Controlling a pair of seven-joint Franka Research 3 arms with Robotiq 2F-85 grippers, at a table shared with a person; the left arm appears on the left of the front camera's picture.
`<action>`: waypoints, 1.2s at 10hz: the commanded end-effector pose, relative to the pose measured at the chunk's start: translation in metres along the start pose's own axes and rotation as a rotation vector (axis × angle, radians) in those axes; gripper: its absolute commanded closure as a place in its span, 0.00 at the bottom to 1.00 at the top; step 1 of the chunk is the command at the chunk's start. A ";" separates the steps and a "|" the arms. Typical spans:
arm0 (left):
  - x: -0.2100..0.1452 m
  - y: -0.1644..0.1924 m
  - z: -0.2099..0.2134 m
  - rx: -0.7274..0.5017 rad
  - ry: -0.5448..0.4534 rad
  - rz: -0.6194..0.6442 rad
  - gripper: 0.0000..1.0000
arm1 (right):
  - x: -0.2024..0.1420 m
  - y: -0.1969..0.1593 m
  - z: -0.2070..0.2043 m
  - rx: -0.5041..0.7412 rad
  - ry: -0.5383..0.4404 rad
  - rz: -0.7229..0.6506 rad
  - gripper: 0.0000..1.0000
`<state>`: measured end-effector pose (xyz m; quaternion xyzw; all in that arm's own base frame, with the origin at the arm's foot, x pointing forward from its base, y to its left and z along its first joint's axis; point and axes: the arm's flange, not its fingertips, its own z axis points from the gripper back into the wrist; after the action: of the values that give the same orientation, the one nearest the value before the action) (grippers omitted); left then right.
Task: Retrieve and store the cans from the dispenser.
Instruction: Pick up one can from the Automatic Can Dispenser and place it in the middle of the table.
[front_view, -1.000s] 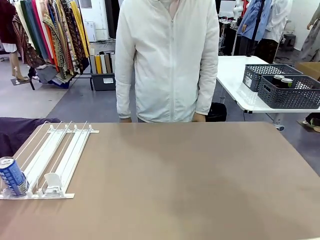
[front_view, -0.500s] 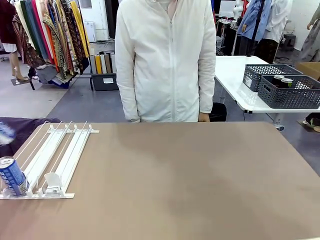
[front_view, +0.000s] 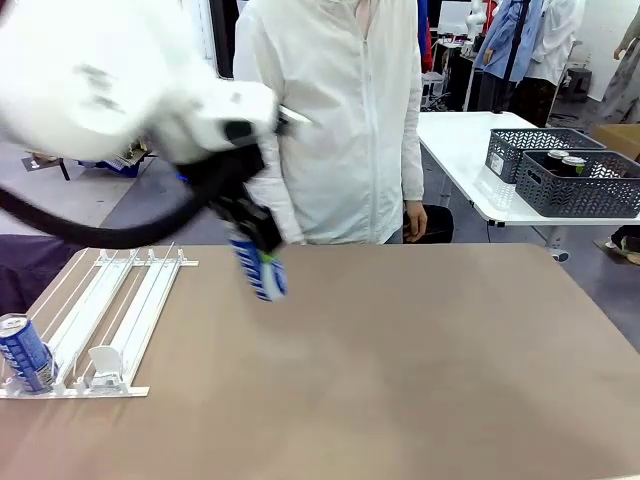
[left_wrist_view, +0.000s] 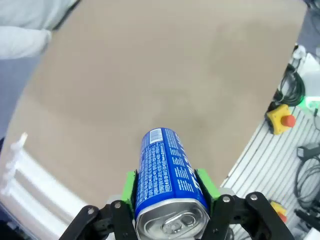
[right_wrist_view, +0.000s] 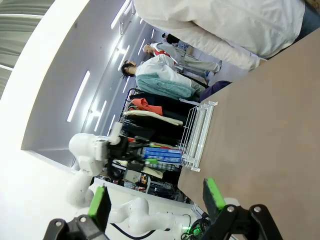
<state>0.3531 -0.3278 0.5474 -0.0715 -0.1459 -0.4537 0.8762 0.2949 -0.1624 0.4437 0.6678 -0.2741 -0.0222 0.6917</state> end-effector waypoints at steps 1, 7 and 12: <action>0.041 -0.002 -0.043 0.006 0.085 -0.025 1.00 | 0.003 0.004 0.000 0.011 -0.007 0.002 0.00; 0.062 -0.025 -0.157 0.019 0.119 -0.022 1.00 | 0.003 0.004 0.000 0.011 -0.007 0.002 0.00; 0.066 -0.025 -0.166 0.029 0.133 -0.045 0.79 | 0.003 0.004 0.000 0.011 -0.007 0.002 0.00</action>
<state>0.4000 -0.4310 0.4058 -0.0350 -0.0903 -0.4808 0.8715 0.2949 -0.1624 0.4437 0.6677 -0.2741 -0.0222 0.6918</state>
